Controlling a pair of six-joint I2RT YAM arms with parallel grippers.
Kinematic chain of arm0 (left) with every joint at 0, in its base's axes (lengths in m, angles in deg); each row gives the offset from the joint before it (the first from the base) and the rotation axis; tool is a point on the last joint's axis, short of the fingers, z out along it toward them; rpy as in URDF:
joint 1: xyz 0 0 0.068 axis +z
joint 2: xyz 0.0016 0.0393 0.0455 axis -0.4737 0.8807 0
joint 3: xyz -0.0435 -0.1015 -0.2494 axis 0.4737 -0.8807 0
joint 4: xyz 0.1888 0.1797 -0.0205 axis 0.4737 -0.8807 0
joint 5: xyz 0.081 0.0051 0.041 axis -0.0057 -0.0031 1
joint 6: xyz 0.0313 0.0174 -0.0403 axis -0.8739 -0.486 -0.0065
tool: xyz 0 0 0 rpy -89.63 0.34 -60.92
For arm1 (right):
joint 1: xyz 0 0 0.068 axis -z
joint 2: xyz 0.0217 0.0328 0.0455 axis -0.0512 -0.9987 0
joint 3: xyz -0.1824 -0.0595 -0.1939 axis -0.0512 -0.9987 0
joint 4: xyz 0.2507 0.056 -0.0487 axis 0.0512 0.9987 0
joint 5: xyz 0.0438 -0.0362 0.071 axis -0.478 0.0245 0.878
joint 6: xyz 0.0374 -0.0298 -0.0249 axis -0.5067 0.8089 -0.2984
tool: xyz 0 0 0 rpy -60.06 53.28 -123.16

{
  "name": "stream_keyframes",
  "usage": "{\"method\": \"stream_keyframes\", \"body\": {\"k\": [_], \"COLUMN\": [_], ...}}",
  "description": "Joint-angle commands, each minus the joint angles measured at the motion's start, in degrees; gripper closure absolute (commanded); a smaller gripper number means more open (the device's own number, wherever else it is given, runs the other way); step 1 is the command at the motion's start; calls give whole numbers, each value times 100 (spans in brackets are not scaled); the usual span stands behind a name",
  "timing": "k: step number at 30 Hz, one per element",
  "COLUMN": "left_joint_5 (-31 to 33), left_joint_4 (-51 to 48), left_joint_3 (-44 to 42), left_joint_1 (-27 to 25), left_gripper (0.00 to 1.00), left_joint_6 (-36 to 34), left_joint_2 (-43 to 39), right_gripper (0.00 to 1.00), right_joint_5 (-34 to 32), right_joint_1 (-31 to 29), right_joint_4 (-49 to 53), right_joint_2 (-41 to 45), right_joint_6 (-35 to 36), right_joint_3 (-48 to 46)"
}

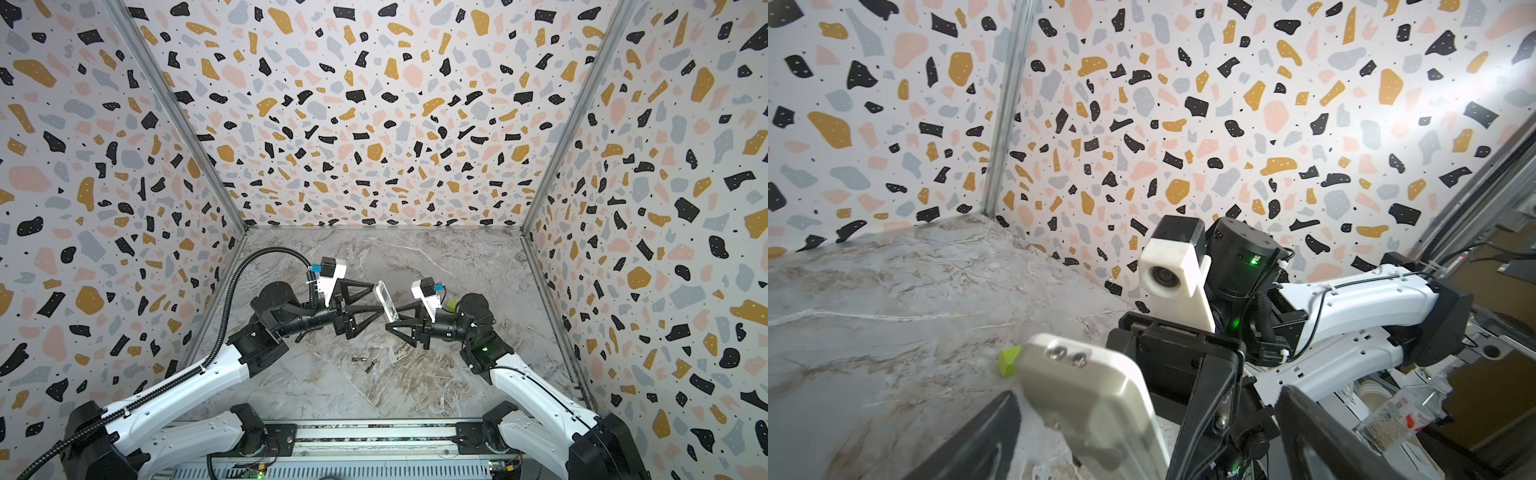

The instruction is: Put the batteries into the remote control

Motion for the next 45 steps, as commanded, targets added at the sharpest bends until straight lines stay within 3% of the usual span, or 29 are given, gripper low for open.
{"method": "stream_keyframes", "body": {"k": [1, 7, 18, 26, 27, 29, 32, 35, 39, 45], "left_joint_5": [-273, -294, -289, -293, -297, -246, 242, 666, 1421, 2383], "left_joint_4": [437, 577, 719, 824, 838, 811, 235, 21, -333, -1046], "left_joint_3": [253, 256, 146, 166, 176, 207, 442, 524, 642, 854], "left_joint_1": [-130, -217, -261, -269, -266, -263, -270, -270, -270, -270], "left_gripper": [4, 12, 36, 66, 70, 79, 97, 100, 100, 100], "left_joint_6": [38, 29, 91, 279, 306, 373, 352, 601, 1021, 1486], "left_joint_2": [108, 195, 200, 268, 288, 323, 432, 555, 680, 907], "right_gripper": [100, 100, 100, 100, 97, 82, 39, 17, 8, 11], "right_joint_5": [320, 375, 425, 399, 356, 220, -334, -846, -1586, -2812], "right_joint_1": [-87, -255, -280, -275, -274, -275, -306, -313, -342, -644], "right_joint_4": [-818, -1057, -1495, -1519, -1488, -1301, -410, 232, 1170, 1959], "right_joint_2": [7, -68, -235, -230, -219, -179, 10, 168, 226, 27], "right_joint_6": [-339, -453, -733, -742, -730, -601, -73, 336, 872, 1343], "right_joint_3": [25, 27, 0, 19, 12, 38, 200, 328, 614, 946]}}
